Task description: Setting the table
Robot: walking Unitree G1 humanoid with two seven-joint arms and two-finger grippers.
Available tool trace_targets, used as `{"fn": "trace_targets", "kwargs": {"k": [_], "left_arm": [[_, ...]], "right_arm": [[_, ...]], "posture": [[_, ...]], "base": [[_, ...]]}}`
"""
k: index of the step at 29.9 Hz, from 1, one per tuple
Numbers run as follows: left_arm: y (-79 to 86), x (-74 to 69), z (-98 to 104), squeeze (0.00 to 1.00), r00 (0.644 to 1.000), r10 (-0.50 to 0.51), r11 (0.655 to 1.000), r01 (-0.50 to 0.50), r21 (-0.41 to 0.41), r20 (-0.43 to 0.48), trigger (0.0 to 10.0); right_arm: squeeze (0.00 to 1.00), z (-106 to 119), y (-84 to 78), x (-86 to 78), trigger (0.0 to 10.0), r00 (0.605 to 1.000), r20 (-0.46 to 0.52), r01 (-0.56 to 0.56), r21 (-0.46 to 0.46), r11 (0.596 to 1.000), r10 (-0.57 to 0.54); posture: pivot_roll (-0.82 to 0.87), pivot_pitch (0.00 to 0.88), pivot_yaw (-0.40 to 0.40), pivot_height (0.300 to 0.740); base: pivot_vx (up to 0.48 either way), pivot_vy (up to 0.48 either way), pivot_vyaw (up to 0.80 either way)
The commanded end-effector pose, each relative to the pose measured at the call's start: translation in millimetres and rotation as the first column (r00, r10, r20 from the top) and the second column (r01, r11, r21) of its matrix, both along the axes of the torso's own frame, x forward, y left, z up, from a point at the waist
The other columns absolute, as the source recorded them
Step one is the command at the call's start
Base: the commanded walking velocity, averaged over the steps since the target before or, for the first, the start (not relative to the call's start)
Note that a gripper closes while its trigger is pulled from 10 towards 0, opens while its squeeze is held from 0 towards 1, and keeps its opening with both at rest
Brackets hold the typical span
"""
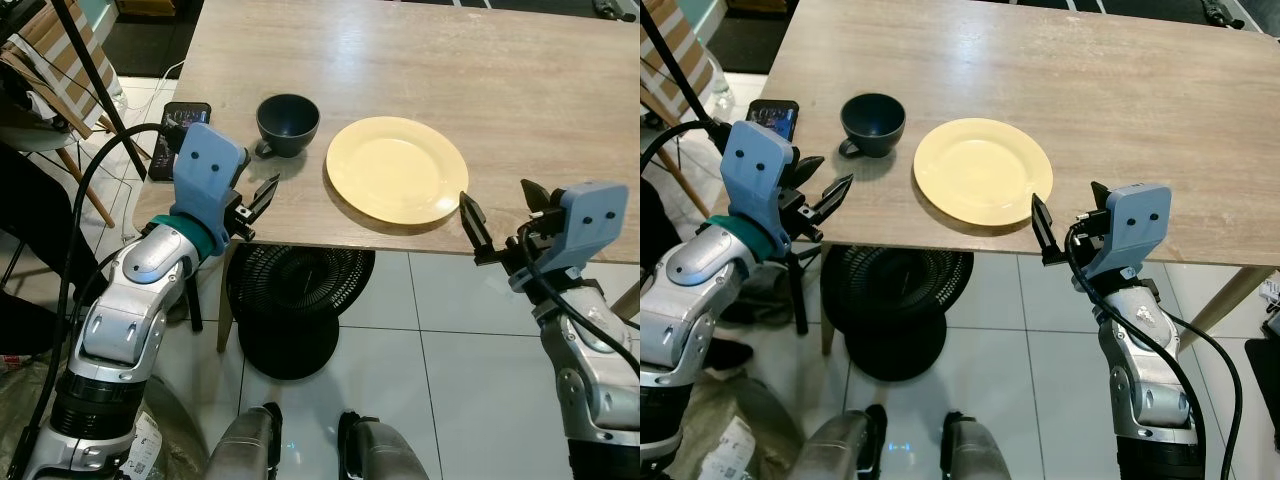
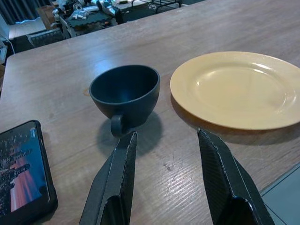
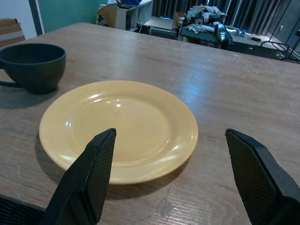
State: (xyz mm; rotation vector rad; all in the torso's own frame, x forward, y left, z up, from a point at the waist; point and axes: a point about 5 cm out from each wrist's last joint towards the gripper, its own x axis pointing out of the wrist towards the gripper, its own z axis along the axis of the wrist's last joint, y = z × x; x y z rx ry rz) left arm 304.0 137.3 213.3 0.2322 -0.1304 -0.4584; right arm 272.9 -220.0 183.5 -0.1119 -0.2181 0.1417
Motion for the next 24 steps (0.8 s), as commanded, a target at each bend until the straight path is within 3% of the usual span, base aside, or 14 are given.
{"fn": "trace_targets", "kwargs": {"k": [1, 24], "left_arm": [[1.0, -1.0, -5.0, 0.0, 1.0, 0.005, 1.0, -0.005, 0.002, -0.012, 10.0], [1.8, 0.7, -4.0, 0.0, 1.0, 0.014, 1.0, -0.014, -0.002, -0.009, 10.0]], "right_arm": [[0.0, -4.9, -3.1, -2.8, 10.0, 1.0, -0.018, 0.02, 0.005, 1.0, -0.02], [0.0, -6.4, -1.6, -1.4, 10.0, 1.0, -0.025, 0.019, 0.001, 1.0, -0.019]], "posture": [[0.02, 0.084, 0.023, 0.74], [0.01, 0.091, 0.023, 0.74]], "base": [[0.0, 0.0, 0.0], [-0.439, 0.0, 0.0]]}}
